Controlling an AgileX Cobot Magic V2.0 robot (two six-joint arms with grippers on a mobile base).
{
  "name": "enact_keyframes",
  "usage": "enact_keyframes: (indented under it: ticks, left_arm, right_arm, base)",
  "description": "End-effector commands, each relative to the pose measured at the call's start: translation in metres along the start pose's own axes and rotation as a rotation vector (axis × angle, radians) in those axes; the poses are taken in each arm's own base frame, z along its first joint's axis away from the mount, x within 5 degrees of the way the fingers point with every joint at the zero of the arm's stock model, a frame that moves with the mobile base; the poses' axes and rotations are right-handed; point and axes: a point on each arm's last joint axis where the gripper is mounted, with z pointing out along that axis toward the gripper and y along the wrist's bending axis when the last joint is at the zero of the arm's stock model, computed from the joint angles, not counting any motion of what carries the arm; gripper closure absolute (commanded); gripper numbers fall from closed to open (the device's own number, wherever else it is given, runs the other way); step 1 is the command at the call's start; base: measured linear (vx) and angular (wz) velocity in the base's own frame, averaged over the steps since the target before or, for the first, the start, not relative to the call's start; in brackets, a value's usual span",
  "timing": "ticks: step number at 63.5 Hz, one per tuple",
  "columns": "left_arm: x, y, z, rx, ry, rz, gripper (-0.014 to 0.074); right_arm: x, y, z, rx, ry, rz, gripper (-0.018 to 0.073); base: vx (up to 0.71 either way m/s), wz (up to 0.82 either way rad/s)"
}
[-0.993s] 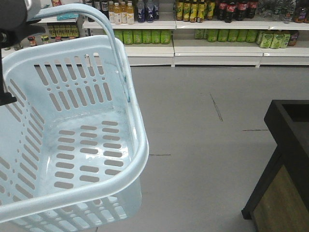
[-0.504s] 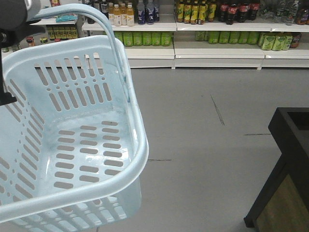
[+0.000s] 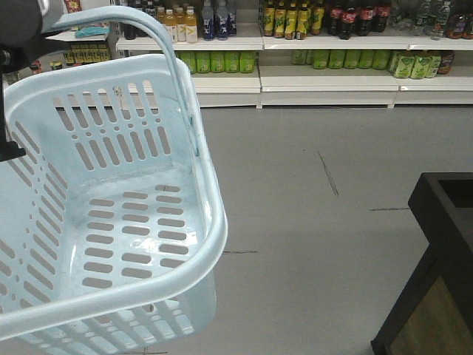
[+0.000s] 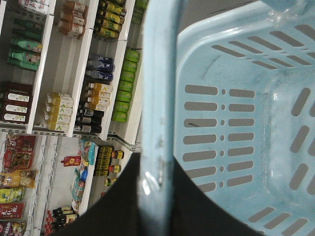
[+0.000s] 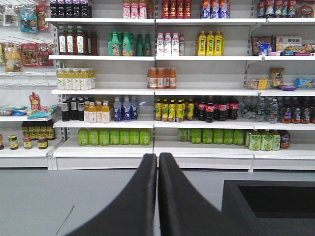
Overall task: Pick three apples into basket with both arms
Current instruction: 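Drive the base around the table carrying the basket in the left gripper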
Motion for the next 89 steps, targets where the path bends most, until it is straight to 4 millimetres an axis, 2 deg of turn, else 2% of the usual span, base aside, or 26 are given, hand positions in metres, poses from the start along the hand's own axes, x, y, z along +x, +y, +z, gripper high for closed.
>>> enact_keyframes:
  ticks: [1,48,89]
  left_arm:
    - [-0.0025,0.0153,-0.0169,-0.106,-0.078,-0.019,0.0603]
    - [-0.0025,0.0153,-0.0171,-0.106,-0.079,-0.019,0.0603]
    - [-0.0025,0.0153,-0.0171,-0.106,-0.079,-0.019,0.0603]
  right_arm:
    - [-0.0032,-0.0001,-0.0011,0.003,-0.079,-0.003,0.0568]
    - [-0.0032,-0.0001,-0.0011,0.003,-0.079,-0.003,0.0568]
    - [-0.0032,-0.0001,-0.0011,0.003,-0.079,-0.003,0.0568]
  base:
    - [0.06,-0.07]
    - [0.01,-0.03]
    - [0.05,-0.34]
